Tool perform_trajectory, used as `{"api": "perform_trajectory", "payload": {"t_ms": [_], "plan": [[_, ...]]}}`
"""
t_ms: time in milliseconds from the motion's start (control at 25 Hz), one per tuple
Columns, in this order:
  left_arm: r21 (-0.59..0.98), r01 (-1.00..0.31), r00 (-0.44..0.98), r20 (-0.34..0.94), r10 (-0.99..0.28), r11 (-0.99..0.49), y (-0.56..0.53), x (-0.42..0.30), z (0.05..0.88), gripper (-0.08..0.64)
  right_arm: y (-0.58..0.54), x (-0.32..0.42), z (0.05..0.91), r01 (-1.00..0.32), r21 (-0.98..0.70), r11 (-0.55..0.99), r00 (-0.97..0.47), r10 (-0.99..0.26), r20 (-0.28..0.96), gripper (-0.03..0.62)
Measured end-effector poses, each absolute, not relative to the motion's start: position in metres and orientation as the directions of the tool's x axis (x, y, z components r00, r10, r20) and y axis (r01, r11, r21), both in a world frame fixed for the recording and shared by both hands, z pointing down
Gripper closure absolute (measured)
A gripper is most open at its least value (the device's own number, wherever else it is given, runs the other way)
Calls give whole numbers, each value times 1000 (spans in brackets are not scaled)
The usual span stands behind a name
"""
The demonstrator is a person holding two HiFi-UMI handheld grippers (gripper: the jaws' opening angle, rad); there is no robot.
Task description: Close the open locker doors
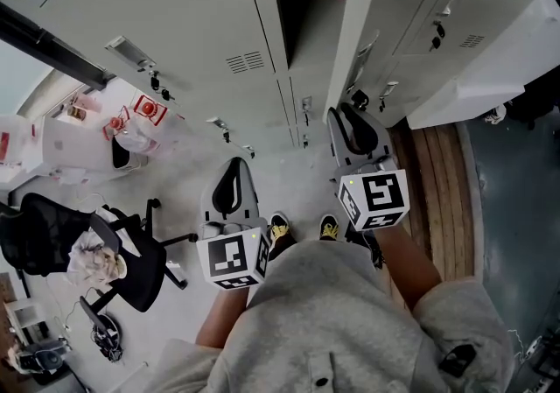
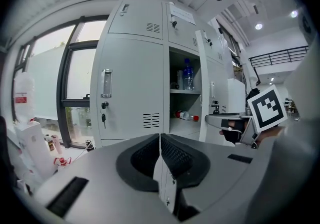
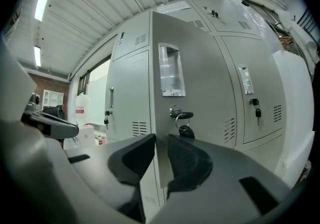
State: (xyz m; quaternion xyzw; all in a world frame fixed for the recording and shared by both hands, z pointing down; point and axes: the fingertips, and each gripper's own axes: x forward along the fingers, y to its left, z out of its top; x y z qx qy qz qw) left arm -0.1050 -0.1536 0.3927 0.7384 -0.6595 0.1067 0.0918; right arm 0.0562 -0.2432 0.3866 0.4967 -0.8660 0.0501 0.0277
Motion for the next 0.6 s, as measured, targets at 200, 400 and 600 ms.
{"api": "perform_trajectory", "payload": {"t_ms": [200,400,600], "plan": [[5,-995,96,282,-955,-98,-163,-125,396,549,-259,39,386,-864,-35,502,-503,-859,95,503],[8,-996,89,296,-951,-91,-172,-141,403,549,-275,23,387,-864,-7,503,-502,-860,90,505],[20,-996,87,310,-947,-85,-181,-153,409,549,-290,12,386,-861,5,509,-507,-857,97,506]]}}
